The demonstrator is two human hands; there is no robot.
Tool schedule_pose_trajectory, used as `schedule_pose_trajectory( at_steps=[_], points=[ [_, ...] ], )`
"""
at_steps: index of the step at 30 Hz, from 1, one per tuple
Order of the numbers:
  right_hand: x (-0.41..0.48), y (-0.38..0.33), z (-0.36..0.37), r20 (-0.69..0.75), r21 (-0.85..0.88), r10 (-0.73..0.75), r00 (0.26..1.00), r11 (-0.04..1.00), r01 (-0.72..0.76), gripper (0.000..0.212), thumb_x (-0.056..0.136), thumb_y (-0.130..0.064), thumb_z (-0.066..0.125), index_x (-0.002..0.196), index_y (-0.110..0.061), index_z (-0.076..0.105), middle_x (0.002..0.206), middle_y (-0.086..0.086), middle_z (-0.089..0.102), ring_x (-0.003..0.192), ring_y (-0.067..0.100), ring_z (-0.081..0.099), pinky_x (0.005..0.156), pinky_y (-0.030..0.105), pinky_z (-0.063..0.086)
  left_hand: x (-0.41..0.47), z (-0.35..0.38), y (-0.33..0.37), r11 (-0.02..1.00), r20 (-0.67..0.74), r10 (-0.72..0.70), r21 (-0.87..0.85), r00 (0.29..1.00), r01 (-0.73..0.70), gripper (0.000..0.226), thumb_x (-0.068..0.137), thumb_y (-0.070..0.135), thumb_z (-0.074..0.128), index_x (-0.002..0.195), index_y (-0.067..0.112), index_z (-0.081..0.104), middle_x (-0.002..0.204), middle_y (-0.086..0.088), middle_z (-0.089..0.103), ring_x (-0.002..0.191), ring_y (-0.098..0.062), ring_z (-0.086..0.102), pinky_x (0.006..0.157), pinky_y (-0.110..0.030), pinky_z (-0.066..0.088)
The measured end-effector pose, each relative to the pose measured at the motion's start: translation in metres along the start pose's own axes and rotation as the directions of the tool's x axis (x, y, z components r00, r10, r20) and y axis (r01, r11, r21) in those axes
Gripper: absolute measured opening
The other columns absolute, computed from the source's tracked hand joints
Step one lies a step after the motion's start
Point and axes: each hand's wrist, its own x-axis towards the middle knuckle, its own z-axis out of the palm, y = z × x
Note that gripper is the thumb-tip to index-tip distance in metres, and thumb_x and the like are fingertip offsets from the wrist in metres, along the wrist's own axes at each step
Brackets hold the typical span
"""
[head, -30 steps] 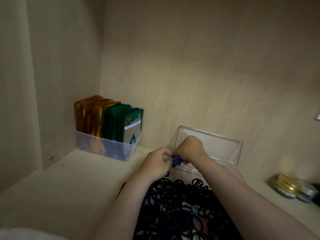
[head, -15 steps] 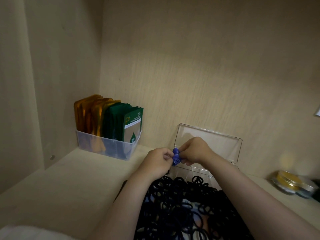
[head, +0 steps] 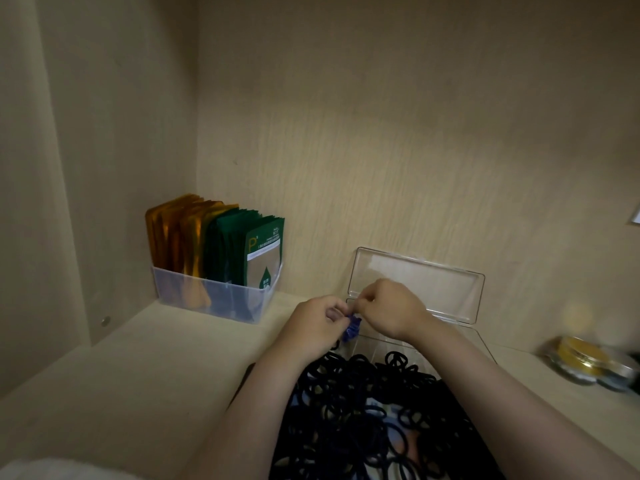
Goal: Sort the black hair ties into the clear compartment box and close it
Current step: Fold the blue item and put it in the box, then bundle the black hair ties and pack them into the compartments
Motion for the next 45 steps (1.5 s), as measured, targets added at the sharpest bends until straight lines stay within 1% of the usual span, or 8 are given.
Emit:
schedule_pose_trajectory(
  at_steps=[6, 15, 18, 24, 27, 29, 36, 45],
  points=[
    [-0.02, 0.002, 0.002, 0.115, -0.258, -0.213, 0.97, 0.937, 0.236, 0.031, 0.089, -0.04, 0.049, 0.102, -0.036, 0.077, 0.14, -0.007, 0.053, 0.13, 0.018, 0.04, 0.109, 0.04, 0.031, 0.001, -0.001, 0.003, 0.999, -0.009, -0.038, 0.026, 0.999, 0.038, 0.017, 0.094, 0.021, 0.052, 0.103, 0.028, 0.064, 0.081, 0.014, 0.063, 0.076, 0.0, 0.059, 0.058, -0.013, 0.04],
    [-0.029, -0.002, 0.005, 0.135, -0.212, -0.23, 0.964, 0.944, 0.255, 0.034, 0.093, -0.032, 0.048, 0.118, -0.04, 0.07, 0.152, 0.001, 0.041, 0.142, 0.019, 0.028, 0.114, 0.042, 0.021, -0.002, -0.003, 0.003, 0.996, 0.051, -0.056, 0.068, 0.997, 0.052, 0.022, 0.096, 0.021, 0.052, 0.109, 0.029, 0.068, 0.103, 0.009, 0.067, 0.089, -0.005, 0.062, 0.067, -0.012, 0.043],
    [-0.033, 0.006, 0.001, 0.043, -0.152, -0.269, 0.962, 0.95, 0.273, 0.034, 0.092, -0.024, 0.05, 0.117, -0.036, 0.071, 0.145, 0.0, 0.048, 0.136, 0.019, 0.038, 0.113, 0.037, 0.029, -0.006, -0.009, 0.007, 0.985, 0.019, 0.006, 0.17, 1.0, -0.009, 0.023, 0.096, 0.021, 0.05, 0.11, 0.026, 0.066, 0.101, 0.009, 0.065, 0.087, -0.008, 0.061, 0.067, -0.015, 0.042],
    [-0.061, 0.017, -0.016, -0.073, 0.041, -0.317, 0.946, 0.946, 0.32, 0.026, 0.088, -0.014, 0.057, 0.097, -0.031, 0.075, 0.098, -0.014, 0.068, 0.065, -0.008, 0.054, 0.066, 0.007, 0.038, -0.019, -0.022, 0.031, 0.972, 0.134, 0.031, 0.227, 0.991, -0.061, 0.017, 0.086, 0.017, 0.057, 0.084, 0.031, 0.066, 0.081, 0.01, 0.064, 0.069, -0.005, 0.058, 0.064, -0.022, 0.048],
    [-0.074, 0.018, -0.009, 0.013, -0.05, -0.337, 0.941, 0.94, 0.337, 0.025, 0.089, -0.02, 0.057, 0.103, -0.031, 0.074, 0.102, -0.014, 0.072, 0.073, -0.003, 0.057, 0.067, 0.004, 0.04, -0.023, -0.02, 0.038, 0.935, 0.241, -0.029, 0.35, 0.97, -0.059, 0.017, 0.083, 0.018, 0.06, 0.078, 0.032, 0.07, 0.08, 0.011, 0.068, 0.07, -0.007, 0.061, 0.072, -0.025, 0.053],
    [-0.079, 0.02, -0.003, 0.033, -0.108, -0.38, 0.924, 0.918, 0.381, 0.029, 0.086, -0.023, 0.057, 0.109, -0.033, 0.072, 0.109, -0.013, 0.07, 0.092, 0.006, 0.062, 0.082, 0.02, 0.049, -0.025, -0.019, 0.039, 0.904, 0.29, -0.053, 0.421, 0.955, -0.078, 0.016, 0.081, 0.019, 0.064, 0.078, 0.033, 0.071, 0.083, 0.012, 0.07, 0.072, -0.005, 0.062, 0.072, -0.021, 0.051],
    [-0.083, 0.022, 0.016, 0.181, -0.308, -0.399, 0.899, 0.845, 0.437, 0.04, 0.085, -0.038, 0.053, 0.124, -0.029, 0.06, 0.114, 0.0, 0.06, 0.1, 0.027, 0.062, 0.078, 0.04, 0.054, -0.026, -0.018, 0.03, 0.796, 0.388, -0.215, 0.601, 0.896, -0.069, 0.034, 0.085, 0.029, 0.073, 0.119, 0.03, 0.07, 0.115, 0.009, 0.068, 0.098, -0.008, 0.06, 0.092, -0.023, 0.047],
    [-0.077, 0.023, 0.009, 0.099, -0.148, -0.299, 0.949, 0.939, 0.312, 0.016, 0.086, -0.035, 0.067, 0.099, -0.027, 0.071, 0.1, -0.005, 0.069, 0.094, 0.018, 0.063, 0.078, 0.03, 0.05, -0.025, -0.015, 0.027, 0.842, 0.32, -0.16, 0.537, 0.934, -0.039, 0.005, 0.083, 0.026, 0.072, 0.082, 0.031, 0.071, 0.081, 0.014, 0.066, 0.077, -0.005, 0.062, 0.073, -0.022, 0.049]
  ],
)
